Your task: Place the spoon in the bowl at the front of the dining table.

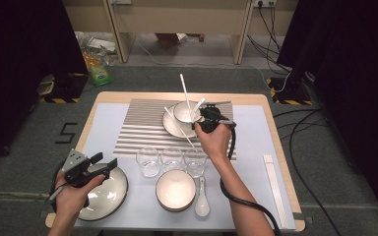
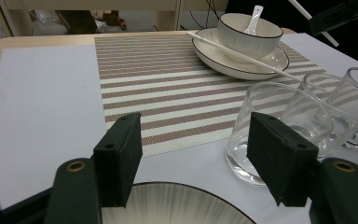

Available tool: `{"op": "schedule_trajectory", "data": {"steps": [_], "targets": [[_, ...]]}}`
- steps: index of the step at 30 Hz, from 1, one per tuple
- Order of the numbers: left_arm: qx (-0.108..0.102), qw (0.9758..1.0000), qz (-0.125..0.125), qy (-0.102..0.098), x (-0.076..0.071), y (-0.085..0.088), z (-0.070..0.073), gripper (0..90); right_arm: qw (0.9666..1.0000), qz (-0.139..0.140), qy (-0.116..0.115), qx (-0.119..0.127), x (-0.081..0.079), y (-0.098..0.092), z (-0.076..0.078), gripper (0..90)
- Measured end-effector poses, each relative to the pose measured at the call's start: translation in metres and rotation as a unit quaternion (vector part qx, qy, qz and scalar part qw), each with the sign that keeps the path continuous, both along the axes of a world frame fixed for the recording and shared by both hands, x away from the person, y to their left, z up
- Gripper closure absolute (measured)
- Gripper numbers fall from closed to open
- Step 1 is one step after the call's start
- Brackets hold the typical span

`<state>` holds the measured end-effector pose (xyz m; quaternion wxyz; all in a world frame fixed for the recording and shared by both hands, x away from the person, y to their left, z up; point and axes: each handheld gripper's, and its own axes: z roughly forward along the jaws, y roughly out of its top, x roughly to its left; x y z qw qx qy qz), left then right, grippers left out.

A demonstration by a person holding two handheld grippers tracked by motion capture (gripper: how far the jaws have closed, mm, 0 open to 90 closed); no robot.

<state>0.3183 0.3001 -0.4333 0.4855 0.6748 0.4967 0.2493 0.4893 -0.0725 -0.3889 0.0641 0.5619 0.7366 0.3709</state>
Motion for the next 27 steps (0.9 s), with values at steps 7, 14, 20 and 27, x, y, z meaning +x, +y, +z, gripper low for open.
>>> {"op": "schedule_trajectory", "data": {"steps": [7,14,20,27], "targets": [[0.000,1.0000,0.000,0.000,-0.0002,-0.0001,0.0008,34.9,1.0000,0.002,0.001,0.000,-0.0005,0.0007,-0.0006,87.4],[0.001,1.0000,0.000,0.002,-0.0001,0.0002,-0.0001,34.9,1.0000,0.002,0.000,0.001,-0.0003,0.0015,-0.0011,87.4],[0.001,1.0000,0.001,0.001,-0.0004,0.0008,0.0002,34.9,1.0000,0.003,0.001,0.002,0.0000,0.0025,-0.0018,87.4],[0.001,1.0000,0.001,0.000,-0.0002,0.0007,0.0004,34.9,1.0000,0.005,0.003,-0.002,-0.0002,0.0036,-0.0019,87.4]]}}
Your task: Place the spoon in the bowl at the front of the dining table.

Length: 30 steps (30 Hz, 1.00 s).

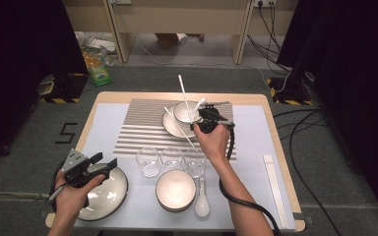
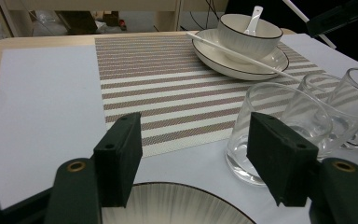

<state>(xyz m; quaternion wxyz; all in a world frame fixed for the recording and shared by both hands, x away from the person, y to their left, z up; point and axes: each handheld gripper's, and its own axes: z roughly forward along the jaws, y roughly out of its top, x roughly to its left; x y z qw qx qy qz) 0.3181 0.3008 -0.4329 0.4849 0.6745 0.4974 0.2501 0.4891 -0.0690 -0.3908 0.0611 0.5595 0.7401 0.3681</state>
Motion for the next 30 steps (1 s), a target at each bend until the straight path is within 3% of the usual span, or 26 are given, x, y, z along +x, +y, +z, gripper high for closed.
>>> {"op": "schedule_trajectory", "data": {"steps": [30], "targets": [[0.001,1.0000,-0.002,0.001,0.0002,-0.0005,-0.0006,35.0,0.9999,0.010,0.005,-0.004,-0.0001,0.0045,-0.0044,87.4]]}}
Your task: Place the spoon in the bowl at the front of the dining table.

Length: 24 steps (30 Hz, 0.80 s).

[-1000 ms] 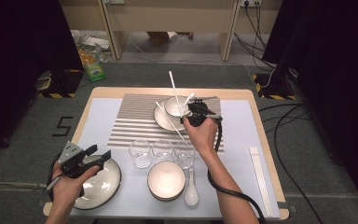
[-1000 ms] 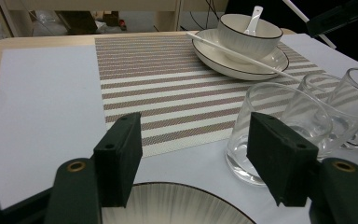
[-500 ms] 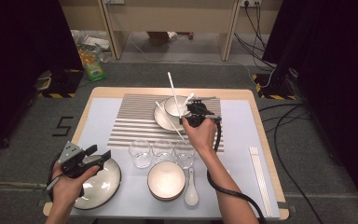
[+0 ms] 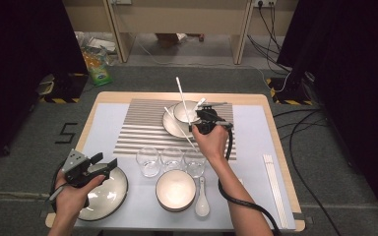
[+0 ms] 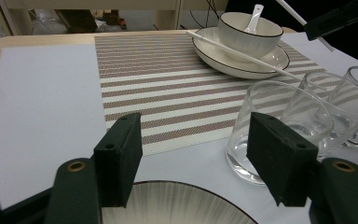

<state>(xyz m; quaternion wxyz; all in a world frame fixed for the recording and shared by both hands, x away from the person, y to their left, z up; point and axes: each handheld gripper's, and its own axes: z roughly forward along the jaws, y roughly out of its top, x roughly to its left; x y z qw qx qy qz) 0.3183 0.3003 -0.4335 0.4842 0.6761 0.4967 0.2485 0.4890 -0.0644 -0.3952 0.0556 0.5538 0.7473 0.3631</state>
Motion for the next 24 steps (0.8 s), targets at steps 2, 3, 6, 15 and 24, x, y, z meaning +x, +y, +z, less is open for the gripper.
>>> {"op": "schedule_trajectory", "data": {"steps": [2,3,6,15,24], "targets": [[0.001,1.0000,0.000,0.000,0.0003,0.0006,0.0000,35.0,1.0000,0.000,0.002,0.000,0.0003,0.0003,0.0002,87.4],[-0.002,1.0000,0.000,0.000,0.0005,0.0003,-0.0003,35.0,1.0000,0.000,0.002,0.000,0.0005,0.0005,0.0003,87.4],[-0.001,1.0000,0.001,0.001,0.0005,0.0004,-0.0008,35.0,1.0000,0.000,0.004,0.001,0.0007,0.0013,0.0006,87.3],[0.001,1.0000,0.000,0.001,0.0006,-0.0001,-0.0004,35.0,1.0000,0.003,0.006,0.000,0.0005,0.0028,0.0001,87.4],[-0.001,1.0000,0.000,0.001,0.0006,-0.0003,-0.0007,35.0,1.0000,0.006,0.005,-0.003,0.0014,0.0037,-0.0012,87.4]]}}
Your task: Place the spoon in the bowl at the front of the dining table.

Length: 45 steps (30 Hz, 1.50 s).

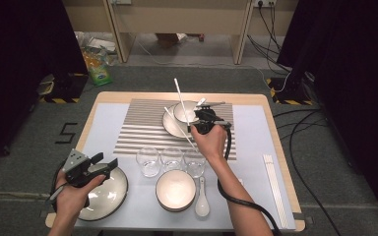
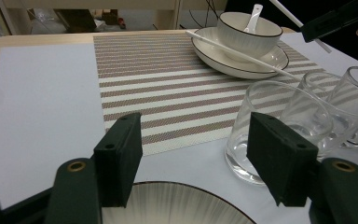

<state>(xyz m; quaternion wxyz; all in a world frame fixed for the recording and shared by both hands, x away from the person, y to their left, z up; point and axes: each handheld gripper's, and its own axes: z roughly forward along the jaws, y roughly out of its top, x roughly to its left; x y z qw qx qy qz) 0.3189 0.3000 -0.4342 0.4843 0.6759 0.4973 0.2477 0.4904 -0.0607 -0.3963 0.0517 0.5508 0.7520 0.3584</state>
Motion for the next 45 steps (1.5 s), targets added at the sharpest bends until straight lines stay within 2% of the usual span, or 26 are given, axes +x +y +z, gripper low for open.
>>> {"op": "schedule_trajectory", "data": {"steps": [23,45], "targets": [[-0.001,1.0000,0.001,-0.001,-0.0006,0.0003,0.0014,35.1,1.0000,0.002,0.002,0.003,-0.0001,0.0024,-0.0016,87.3],[0.000,1.0000,0.001,-0.001,-0.0005,0.0010,0.0001,35.1,0.9999,0.008,0.010,-0.004,0.0000,0.0058,-0.0052,87.3]]}}
